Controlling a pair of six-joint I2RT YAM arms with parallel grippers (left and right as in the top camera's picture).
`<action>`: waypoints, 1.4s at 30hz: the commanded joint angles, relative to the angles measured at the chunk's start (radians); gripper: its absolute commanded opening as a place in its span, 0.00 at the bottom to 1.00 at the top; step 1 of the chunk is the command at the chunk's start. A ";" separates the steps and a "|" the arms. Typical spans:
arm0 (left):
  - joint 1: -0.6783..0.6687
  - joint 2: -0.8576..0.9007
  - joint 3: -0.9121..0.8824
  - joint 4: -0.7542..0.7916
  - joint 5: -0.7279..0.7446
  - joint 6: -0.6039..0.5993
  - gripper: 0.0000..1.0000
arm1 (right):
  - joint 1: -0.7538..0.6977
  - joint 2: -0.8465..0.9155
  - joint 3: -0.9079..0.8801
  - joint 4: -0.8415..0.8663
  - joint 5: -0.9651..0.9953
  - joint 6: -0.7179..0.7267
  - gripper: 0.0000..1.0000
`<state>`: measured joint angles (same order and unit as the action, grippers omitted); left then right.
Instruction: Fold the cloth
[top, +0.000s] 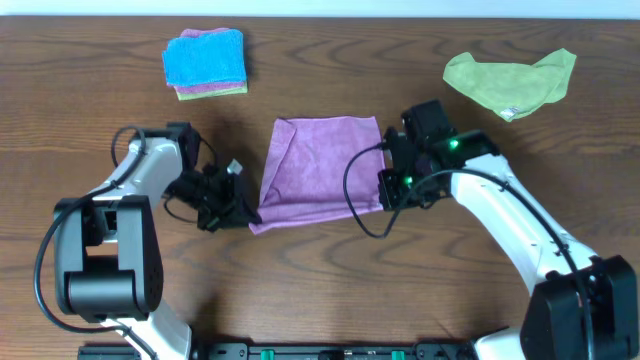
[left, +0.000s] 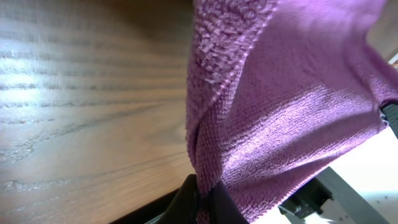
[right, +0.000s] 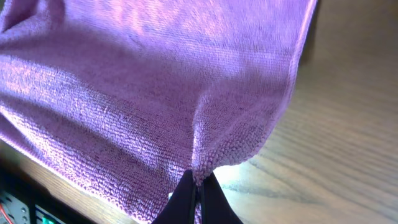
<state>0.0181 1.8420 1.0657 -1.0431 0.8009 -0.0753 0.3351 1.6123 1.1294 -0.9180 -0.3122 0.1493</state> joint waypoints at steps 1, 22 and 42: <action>0.021 -0.006 -0.059 0.013 -0.135 0.035 0.06 | -0.019 -0.051 -0.065 0.007 0.129 0.024 0.02; 0.021 -0.006 -0.126 0.026 -0.235 0.083 0.28 | -0.019 -0.264 -0.198 0.035 0.122 0.013 0.57; 0.021 -0.006 0.118 -0.095 -0.059 0.083 0.90 | 0.114 -0.135 -0.197 0.491 -0.103 0.069 0.76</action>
<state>0.0357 1.8420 1.1404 -1.1248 0.6762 0.0010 0.4213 1.4166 0.9356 -0.4702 -0.3580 0.1753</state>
